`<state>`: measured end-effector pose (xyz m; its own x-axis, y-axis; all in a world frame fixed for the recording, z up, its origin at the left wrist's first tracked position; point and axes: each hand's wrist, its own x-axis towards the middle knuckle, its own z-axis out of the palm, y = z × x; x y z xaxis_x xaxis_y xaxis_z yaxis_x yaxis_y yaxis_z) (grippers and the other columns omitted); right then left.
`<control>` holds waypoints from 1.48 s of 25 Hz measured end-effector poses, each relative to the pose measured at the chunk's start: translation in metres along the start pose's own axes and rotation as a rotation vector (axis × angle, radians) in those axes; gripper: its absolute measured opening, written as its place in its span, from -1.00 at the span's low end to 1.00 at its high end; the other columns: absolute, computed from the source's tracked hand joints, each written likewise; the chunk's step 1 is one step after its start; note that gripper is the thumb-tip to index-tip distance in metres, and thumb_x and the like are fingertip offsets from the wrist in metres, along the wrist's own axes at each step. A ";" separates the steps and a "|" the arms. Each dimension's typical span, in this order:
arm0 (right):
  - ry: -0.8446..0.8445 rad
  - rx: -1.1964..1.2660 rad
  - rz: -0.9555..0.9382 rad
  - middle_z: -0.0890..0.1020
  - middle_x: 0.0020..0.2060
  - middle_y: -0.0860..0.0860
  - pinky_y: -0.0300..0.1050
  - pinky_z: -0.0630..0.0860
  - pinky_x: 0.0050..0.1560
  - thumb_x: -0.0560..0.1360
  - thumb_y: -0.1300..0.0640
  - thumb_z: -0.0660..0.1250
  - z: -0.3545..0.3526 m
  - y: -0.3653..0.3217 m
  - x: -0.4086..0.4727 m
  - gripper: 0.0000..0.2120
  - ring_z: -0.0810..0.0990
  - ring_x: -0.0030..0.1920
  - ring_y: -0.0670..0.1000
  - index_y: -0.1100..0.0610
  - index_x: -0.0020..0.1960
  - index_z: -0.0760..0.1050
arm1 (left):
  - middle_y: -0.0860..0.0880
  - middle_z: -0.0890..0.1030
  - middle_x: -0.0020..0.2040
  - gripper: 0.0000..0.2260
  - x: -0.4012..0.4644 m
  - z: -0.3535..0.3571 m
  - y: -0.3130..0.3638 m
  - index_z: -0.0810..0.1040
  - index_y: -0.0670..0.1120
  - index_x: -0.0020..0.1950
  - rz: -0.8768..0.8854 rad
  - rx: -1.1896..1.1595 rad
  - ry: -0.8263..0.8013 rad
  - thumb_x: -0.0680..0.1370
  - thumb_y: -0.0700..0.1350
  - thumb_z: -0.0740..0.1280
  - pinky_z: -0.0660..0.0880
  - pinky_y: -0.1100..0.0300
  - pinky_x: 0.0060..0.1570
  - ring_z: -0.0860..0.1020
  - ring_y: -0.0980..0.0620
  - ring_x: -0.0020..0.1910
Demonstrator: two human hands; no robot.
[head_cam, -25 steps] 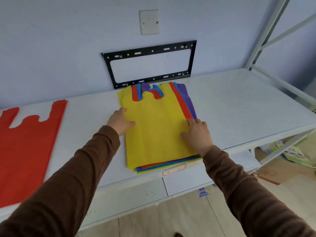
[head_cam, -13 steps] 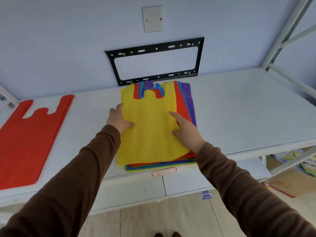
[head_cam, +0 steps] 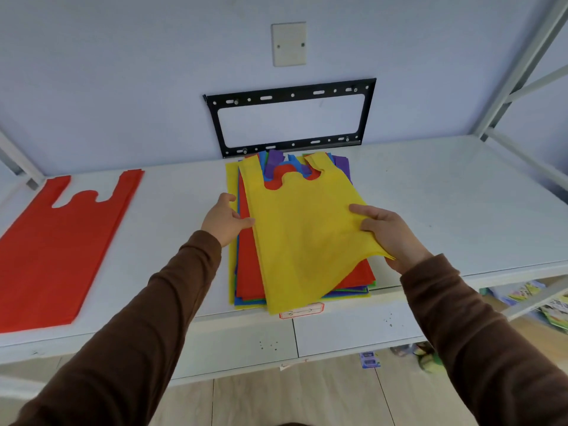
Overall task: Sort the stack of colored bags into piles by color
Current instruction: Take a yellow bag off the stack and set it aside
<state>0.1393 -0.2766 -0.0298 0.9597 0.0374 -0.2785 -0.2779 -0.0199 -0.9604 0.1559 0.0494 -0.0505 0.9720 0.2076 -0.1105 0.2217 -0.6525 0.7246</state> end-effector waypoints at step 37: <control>0.129 -0.523 -0.186 0.44 0.35 -0.09 -0.14 0.38 0.27 0.52 0.32 0.28 -0.346 -0.060 0.097 -0.41 0.46 0.27 -0.03 -0.13 0.44 0.35 | -0.08 0.05 0.60 -0.30 0.088 0.257 0.303 0.00 0.05 0.60 0.363 -0.209 -0.058 0.58 -0.33 0.25 0.13 0.24 0.42 0.10 -0.03 0.56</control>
<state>0.2636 -0.6176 0.0038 0.9970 -0.0343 -0.0698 -0.0775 -0.5180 -0.8519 0.3284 -0.3173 -0.0156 0.9882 -0.0542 0.1435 -0.1508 -0.5127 0.8452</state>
